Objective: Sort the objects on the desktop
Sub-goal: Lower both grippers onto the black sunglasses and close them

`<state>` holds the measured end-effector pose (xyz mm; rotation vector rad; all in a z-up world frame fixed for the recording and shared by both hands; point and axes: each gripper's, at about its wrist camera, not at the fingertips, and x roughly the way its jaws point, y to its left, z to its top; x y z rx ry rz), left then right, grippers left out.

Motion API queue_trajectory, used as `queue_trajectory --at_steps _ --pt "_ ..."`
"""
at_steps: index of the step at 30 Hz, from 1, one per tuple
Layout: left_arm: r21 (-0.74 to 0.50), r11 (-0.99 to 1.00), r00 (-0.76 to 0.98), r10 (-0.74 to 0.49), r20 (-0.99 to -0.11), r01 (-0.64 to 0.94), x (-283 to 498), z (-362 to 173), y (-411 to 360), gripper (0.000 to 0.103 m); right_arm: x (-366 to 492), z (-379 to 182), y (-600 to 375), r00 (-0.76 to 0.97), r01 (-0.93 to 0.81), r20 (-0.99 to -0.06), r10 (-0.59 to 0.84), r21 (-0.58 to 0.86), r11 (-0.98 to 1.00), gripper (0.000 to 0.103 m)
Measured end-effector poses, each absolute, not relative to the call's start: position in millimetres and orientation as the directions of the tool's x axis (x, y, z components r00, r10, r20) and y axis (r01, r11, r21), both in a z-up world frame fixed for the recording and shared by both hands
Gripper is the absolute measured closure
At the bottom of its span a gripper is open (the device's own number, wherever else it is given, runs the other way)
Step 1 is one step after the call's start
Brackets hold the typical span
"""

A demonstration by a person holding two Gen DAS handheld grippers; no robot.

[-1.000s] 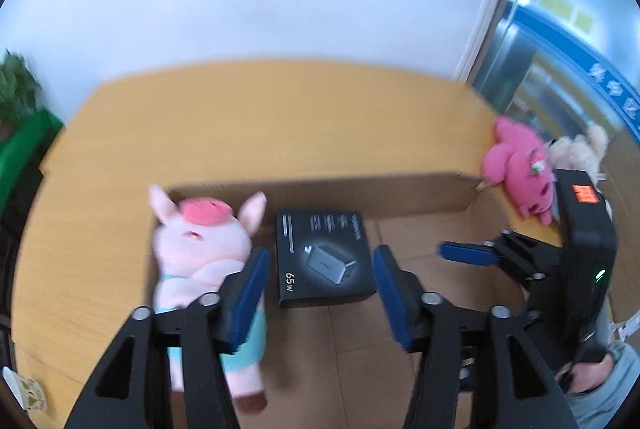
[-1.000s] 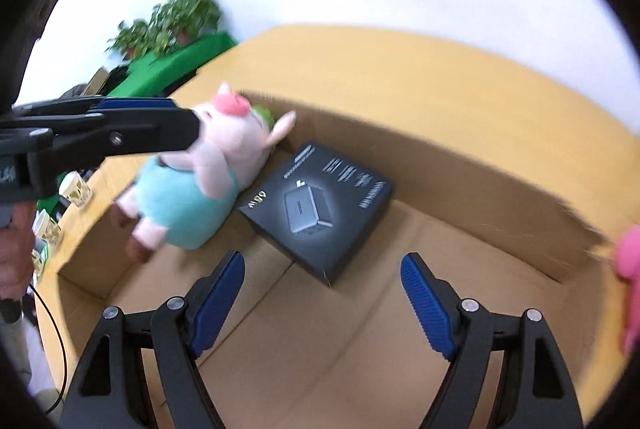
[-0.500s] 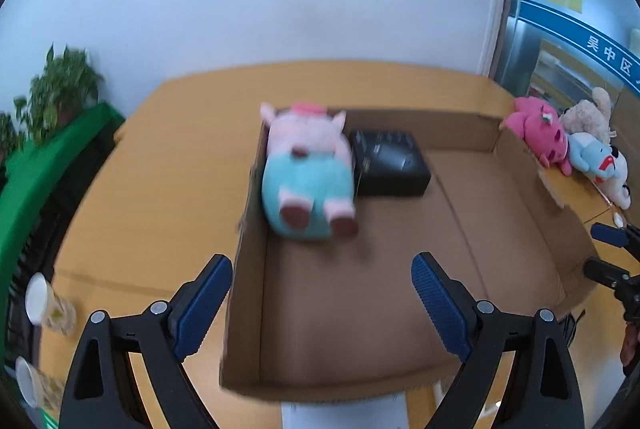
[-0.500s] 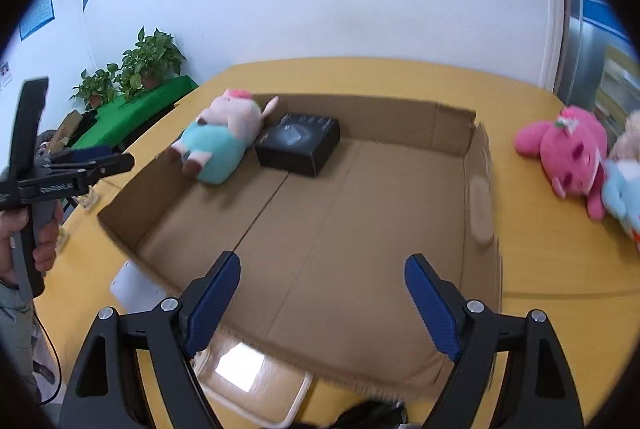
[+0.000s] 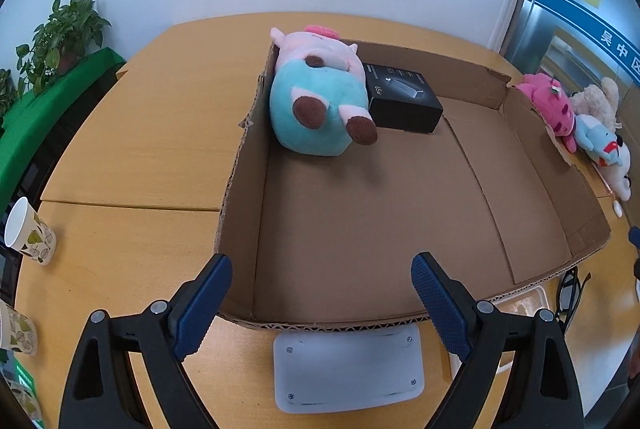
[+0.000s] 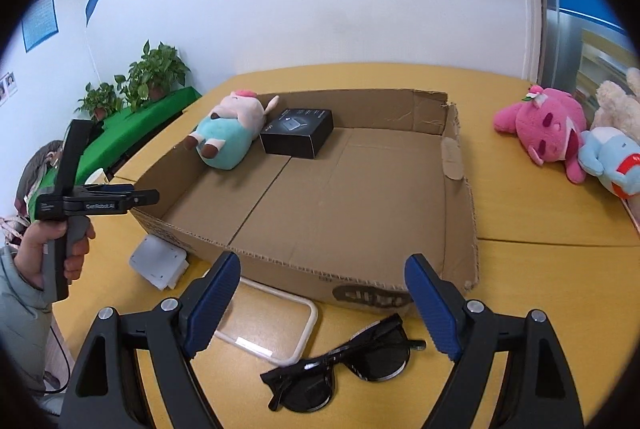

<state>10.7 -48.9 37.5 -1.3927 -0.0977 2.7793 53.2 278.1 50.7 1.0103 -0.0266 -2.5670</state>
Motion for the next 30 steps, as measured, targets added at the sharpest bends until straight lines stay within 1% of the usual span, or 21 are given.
queue_trajectory --at_steps 3,7,10,12,13,14,17,18,20,23,26,30 --pt "-0.063 -0.998 -0.634 0.037 -0.772 0.018 16.8 47.6 -49.2 0.012 66.4 39.1 291.0 -0.667 0.284 -0.677 -0.311 0.155 -0.946 0.018" --pt "-0.003 -1.000 -0.739 -0.002 -0.673 0.005 35.2 74.7 -39.7 0.011 71.8 6.3 302.9 -0.606 0.202 -0.732 -0.313 0.239 -0.950 0.018" --pt "0.022 -1.000 -0.794 -0.011 -0.608 -0.003 50.1 89.4 -24.7 0.005 69.2 -16.0 295.6 -0.583 0.163 -0.751 -0.310 0.266 -0.950 0.018" --pt "-0.005 -0.999 -0.807 0.033 -0.590 -0.037 56.9 92.5 -15.1 0.001 70.8 -20.5 286.9 -0.616 0.168 -0.725 -0.307 0.260 -0.951 0.019" --pt "-0.025 -0.998 -0.806 0.066 -0.588 -0.063 59.4 91.4 -9.3 0.001 70.6 -22.6 282.5 -0.622 0.167 -0.725 -0.296 0.246 -0.955 0.021" --pt "-0.034 -0.996 -0.799 0.087 -0.596 -0.083 59.7 89.4 -5.0 0.001 69.3 -25.5 279.0 -0.621 0.165 -0.729 -0.288 0.238 -0.957 0.026" --pt "-0.054 -0.988 -0.759 0.144 -0.635 -0.142 58.4 76.8 9.8 0.001 61.8 -38.0 275.4 -0.586 0.163 -0.757 -0.289 0.239 -0.957 0.046" --pt "-0.060 -0.987 -0.751 0.154 -0.642 -0.151 58.9 72.1 13.9 0.001 59.7 -43.3 274.3 -0.573 0.164 -0.769 -0.285 0.234 -0.958 0.049" --pt "-0.072 -0.983 -0.736 0.174 -0.654 -0.169 59.9 64.5 21.8 0.001 60.0 -47.9 276.3 -0.564 0.178 -0.765 -0.312 0.256 -0.950 0.049" --pt "-0.080 -0.980 -0.721 0.189 -0.666 -0.183 61.2 56.7 32.7 0.001 61.7 -47.4 279.8 -0.567 0.193 -0.763 -0.311 0.245 -0.950 0.051" --pt "-0.109 -0.969 -0.699 0.237 -0.674 -0.222 61.9 52.7 45.7 0.001 63.3 -47.6 291.5 -0.557 0.198 -0.760 -0.334 0.269 -0.943 0.053" --pt "-0.118 -0.954 -0.677 0.281 -0.680 -0.277 62.4 49.4 68.8 0.001 68.5 -47.4 312.4 -0.533 0.218 -0.759 -0.373 0.303 -0.928 0.054"
